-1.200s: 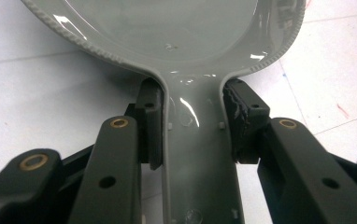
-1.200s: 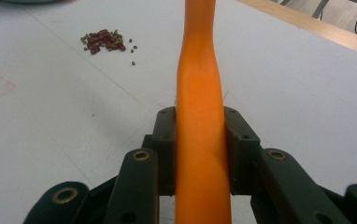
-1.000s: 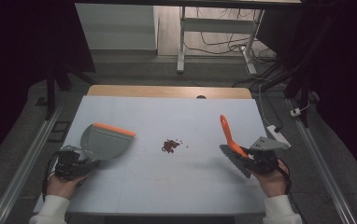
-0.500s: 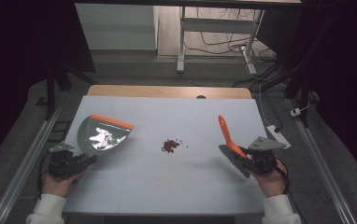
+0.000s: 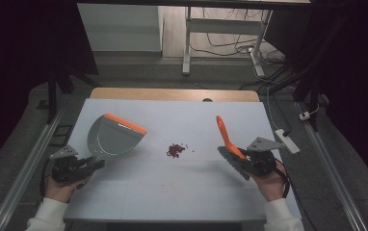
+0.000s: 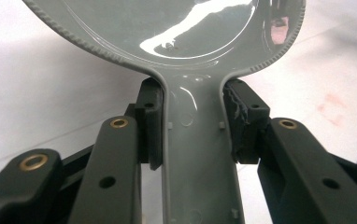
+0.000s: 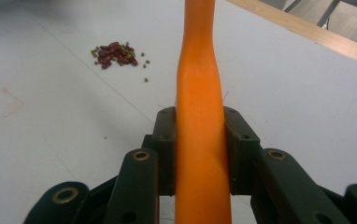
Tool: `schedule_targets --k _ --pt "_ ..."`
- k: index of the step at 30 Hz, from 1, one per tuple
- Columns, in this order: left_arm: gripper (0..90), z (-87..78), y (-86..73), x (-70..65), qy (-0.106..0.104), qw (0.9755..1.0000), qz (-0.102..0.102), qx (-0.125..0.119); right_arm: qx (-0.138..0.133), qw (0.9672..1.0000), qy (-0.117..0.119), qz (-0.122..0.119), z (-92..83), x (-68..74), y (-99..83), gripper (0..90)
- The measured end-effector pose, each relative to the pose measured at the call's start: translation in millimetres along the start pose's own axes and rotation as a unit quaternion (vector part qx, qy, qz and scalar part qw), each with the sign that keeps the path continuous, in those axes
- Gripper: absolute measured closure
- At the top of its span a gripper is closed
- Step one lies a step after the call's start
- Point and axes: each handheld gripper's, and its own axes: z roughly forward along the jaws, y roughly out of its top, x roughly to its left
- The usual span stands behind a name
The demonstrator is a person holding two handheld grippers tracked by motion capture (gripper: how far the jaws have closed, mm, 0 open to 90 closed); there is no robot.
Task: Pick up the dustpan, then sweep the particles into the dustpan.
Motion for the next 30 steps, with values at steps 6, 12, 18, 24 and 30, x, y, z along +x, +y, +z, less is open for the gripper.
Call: schedule_targets --k 6,12,18,24,30 --pt "62.1 -0.3 2.4 -7.3 -0.015 0.9995 0.027 -0.002 -0.004 0.9999 0.01 0.002 -2.8 -1.3 -2.4 69.7" --pt "62.1 1.0 2.4 -11.3 -0.03 0.9984 0.049 0.005 -0.007 0.9999 0.008 0.008 -4.9 -3.1 -3.2 69.7" --pt "62.1 1.3 3.3 -13.7 -0.039 0.9973 0.059 0.02 -0.007 0.9999 0.012 0.003 -4.9 -1.4 0.3 69.7" --pt "62.0 1.6 4.4 -17.6 -0.046 0.9954 0.077 0.031 -0.01 0.9999 0.011 0.001 -1.9 -0.5 5.9 69.7" --pt "62.0 2.3 5.0 -21.8 -0.047 0.994 0.092 0.035 -0.01 0.9998 0.017 -0.003 4.9 2.1 14.8 69.7"
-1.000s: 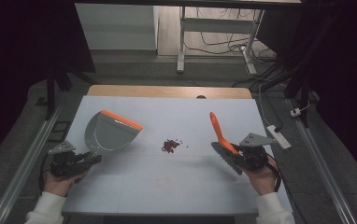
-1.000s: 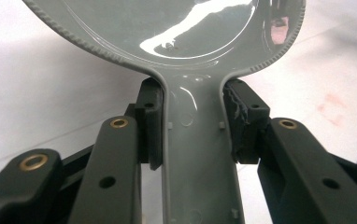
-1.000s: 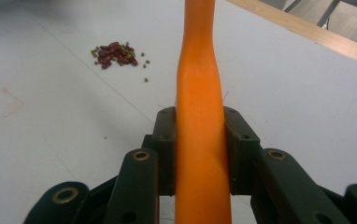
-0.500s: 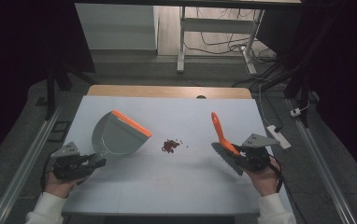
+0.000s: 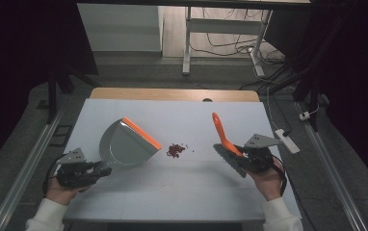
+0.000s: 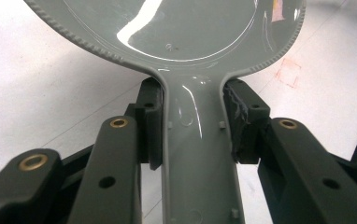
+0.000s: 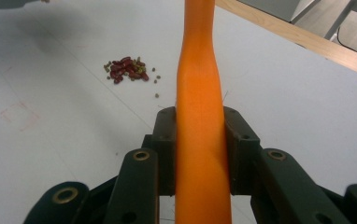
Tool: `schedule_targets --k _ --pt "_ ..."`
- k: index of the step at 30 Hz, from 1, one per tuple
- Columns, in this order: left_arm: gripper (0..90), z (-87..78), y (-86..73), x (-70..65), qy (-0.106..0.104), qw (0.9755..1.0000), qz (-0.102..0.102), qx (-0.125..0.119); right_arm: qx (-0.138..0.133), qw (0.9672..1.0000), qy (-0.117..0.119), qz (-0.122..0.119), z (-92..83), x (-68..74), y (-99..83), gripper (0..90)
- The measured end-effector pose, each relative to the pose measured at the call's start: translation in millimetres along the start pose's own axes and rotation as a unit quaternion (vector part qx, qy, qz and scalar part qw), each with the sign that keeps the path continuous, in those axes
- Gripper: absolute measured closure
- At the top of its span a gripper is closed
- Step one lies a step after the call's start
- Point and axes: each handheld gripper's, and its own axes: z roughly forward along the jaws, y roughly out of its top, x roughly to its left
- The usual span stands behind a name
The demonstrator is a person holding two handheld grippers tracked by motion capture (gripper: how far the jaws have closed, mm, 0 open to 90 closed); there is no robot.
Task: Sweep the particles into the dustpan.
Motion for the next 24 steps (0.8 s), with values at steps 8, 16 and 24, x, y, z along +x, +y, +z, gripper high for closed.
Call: schedule_targets --k 8,16,24 --pt "62.0 1.9 0.8 -2.2 -0.009 0.9998 0.011 0.015 0.001 0.9999 0.01 -0.005 19.6 2.8 15.7 69.7" --pt "61.9 6.3 1.2 -3.1 -0.012 0.9992 0.016 0.036 0.002 0.9999 0.01 0.0 30.8 3.2 24.6 69.6" --pt "61.9 13.9 2.8 -6.3 -0.021 0.9975 0.03 0.06 0.005 0.9999 0.015 0.005 44.0 1.2 30.6 69.7"
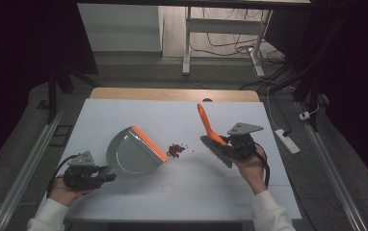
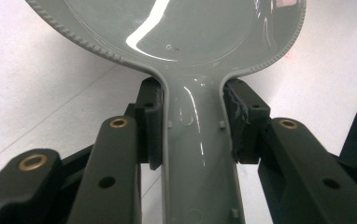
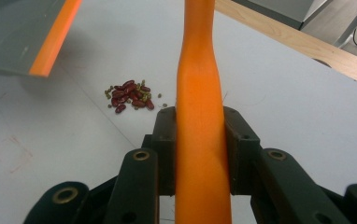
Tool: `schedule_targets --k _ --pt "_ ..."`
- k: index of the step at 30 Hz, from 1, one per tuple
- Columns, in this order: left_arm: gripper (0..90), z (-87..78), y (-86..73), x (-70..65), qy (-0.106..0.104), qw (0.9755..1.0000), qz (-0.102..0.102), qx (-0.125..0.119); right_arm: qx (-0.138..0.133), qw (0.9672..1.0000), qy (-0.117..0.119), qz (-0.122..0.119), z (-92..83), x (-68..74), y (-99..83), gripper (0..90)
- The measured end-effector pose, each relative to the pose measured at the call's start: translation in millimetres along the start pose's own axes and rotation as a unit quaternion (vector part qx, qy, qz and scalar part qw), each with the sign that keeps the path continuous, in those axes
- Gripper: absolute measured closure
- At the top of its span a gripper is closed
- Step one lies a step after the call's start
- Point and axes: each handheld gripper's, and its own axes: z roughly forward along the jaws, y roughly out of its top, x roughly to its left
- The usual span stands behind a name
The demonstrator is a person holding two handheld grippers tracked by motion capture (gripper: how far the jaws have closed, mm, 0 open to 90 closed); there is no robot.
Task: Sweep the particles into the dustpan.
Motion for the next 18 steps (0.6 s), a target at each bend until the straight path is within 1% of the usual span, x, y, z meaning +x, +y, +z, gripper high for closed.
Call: schedule_targets --k 1,4,6,9,10,12,13,16,18 --pt "61.9 0.6 0.9 -0.6 -0.003 1.0 -0.001 0.001 0.0 1.0 0.0 0.0 0.0 0.0 0.0 69.7" --pt "61.9 0.8 5.4 -1.9 -0.012 0.9999 0.008 0.004 0.003 1.0 0.001 -0.001 5.1 0.4 4.8 69.7" --pt "61.9 0.4 9.7 -0.9 -0.01 0.9999 0.01 0.003 0.003 1.0 0.001 -0.002 5.5 0.9 6.9 69.7" --pt "61.9 -1.0 16.4 2.2 -0.013 0.9999 0.01 0.006 -0.001 1.0 -0.001 -0.004 6.0 2.4 17.1 69.7" --pt "61.9 -1.2 18.8 3.5 -0.016 0.9998 0.009 0.006 -0.001 1.0 -0.001 -0.004 6.0 2.4 17.1 69.7" --pt "61.9 -1.3 24.2 6.2 -0.015 0.9998 0.013 0.008 -0.001 1.0 0.0 0.003 10.3 1.9 25.1 69.7" --pt "61.9 -0.9 26.8 7.8 -0.016 0.9998 0.012 0.007 -0.001 1.0 0.0 0.005 12.6 2.2 27.6 69.7" --pt "61.9 1.9 33.2 12.1 -0.027 0.9996 0.0 0.007 0.001 1.0 0.0 0.006 22.0 3.3 33.9 69.6" --pt "61.9 4.7 35.1 13.0 -0.029 0.9995 0.003 0.008 0.002 1.0 -0.001 0.005 25.4 4.1 35.7 69.7"
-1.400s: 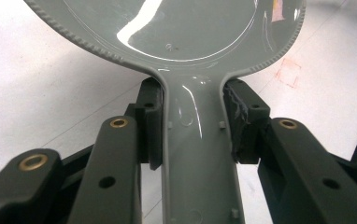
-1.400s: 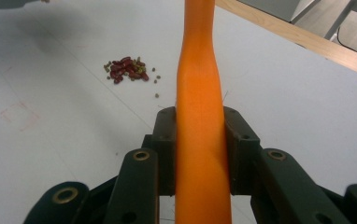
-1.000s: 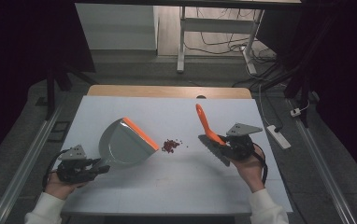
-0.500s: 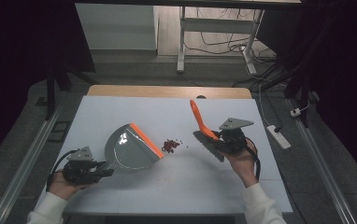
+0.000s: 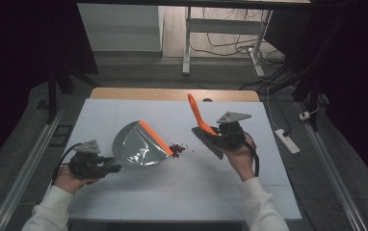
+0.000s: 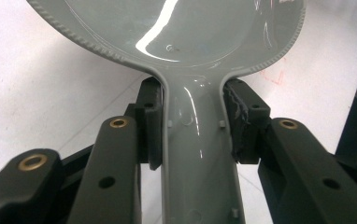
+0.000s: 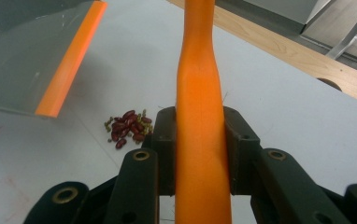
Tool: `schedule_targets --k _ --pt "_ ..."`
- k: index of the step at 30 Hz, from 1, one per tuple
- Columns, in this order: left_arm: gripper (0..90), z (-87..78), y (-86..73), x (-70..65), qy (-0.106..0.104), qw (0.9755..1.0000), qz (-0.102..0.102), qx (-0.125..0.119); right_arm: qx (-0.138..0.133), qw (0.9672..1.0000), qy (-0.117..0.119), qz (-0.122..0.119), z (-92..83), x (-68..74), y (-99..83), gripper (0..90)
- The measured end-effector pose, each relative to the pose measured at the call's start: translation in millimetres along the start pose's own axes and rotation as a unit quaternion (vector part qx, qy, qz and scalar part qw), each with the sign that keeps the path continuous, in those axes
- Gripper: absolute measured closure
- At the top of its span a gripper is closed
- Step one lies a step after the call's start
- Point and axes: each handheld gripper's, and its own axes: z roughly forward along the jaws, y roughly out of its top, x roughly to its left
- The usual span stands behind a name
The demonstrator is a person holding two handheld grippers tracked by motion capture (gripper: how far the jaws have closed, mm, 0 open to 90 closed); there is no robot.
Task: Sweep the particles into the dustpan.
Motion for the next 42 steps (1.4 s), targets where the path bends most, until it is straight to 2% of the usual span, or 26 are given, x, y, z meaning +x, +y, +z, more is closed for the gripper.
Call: schedule_targets --k 3,6,8,13,19,23,27,32,42 --pt "61.9 3.8 -0.4 0.9 -0.001 0.9999 0.005 0.01 0.001 1.0 -0.001 -0.004 10.2 1.5 4.1 69.7" --pt "61.9 6.0 -2.8 0.5 -0.004 0.9998 0.009 0.014 -0.01 0.9999 0.011 0.003 19.9 2.1 3.5 69.7" --pt "61.9 7.2 -3.5 -1.2 -0.006 0.9998 0.013 0.017 0.006 0.9998 0.011 -0.014 29.5 3.5 2.7 69.7" --pt "61.9 10.8 -2.9 -7.7 -0.017 0.9992 0.026 0.025 0.008 0.9998 0.015 -0.011 34.9 0.9 0.1 69.7" --pt "61.8 18.9 -2.3 -14.0 -0.03 0.9973 0.042 0.053 0.013 0.9998 0.012 -0.013 39.2 -0.5 -1.1 69.7" --pt "61.8 24.0 -4.0 -12.6 -0.041 0.9965 0.037 0.062 0.018 0.9997 0.011 -0.015 44.8 -1.2 -0.6 69.7" --pt "61.8 27.3 -6.4 -10.4 -0.037 0.9963 0.029 0.073 0.023 0.9995 0.01 -0.021 51.2 -2.3 -1.2 69.7" --pt "61.8 29.2 -7.2 -9.2 -0.045 0.9958 0.023 0.076 0.032 0.9992 0.013 -0.021 59.8 -1.0 -2.2 69.7" --pt "61.7 32.5 -9.4 -6.2 -0.047 0.9948 0.01 0.09 0.04 0.9989 0.011 -0.022 66.6 -0.3 -3.9 69.7"
